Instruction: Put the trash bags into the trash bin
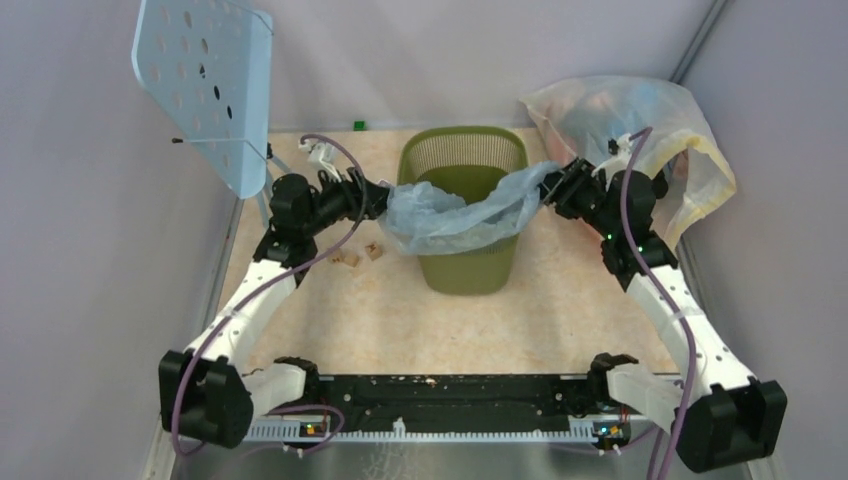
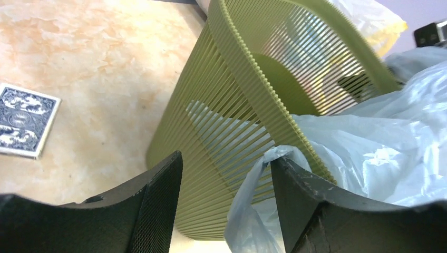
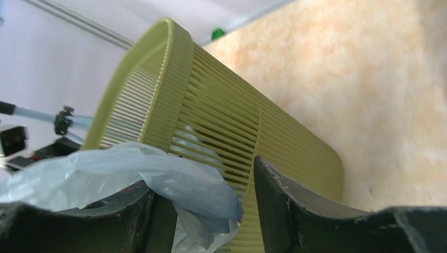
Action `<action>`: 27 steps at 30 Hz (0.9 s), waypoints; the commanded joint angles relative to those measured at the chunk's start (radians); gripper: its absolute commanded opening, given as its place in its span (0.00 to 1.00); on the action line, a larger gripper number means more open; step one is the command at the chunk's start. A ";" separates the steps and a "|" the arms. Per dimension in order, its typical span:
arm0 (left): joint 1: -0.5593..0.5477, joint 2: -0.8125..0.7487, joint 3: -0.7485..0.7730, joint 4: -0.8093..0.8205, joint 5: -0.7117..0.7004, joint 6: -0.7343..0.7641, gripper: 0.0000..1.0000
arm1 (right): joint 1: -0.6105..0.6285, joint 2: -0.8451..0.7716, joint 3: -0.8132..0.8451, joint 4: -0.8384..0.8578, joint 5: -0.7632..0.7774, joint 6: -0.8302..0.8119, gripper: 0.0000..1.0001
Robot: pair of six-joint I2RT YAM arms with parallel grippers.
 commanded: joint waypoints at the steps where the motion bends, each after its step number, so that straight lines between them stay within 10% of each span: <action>1: -0.039 -0.152 -0.047 0.000 0.016 -0.012 0.68 | 0.048 -0.140 -0.086 -0.130 -0.029 -0.007 0.52; 14: -0.038 -0.378 -0.052 -0.300 -0.182 0.125 0.75 | 0.048 -0.363 0.029 -0.516 0.160 -0.354 0.78; 27: -0.038 -0.500 -0.010 -0.502 -0.385 0.143 0.76 | 0.048 -0.403 0.254 -0.600 0.250 -0.545 0.77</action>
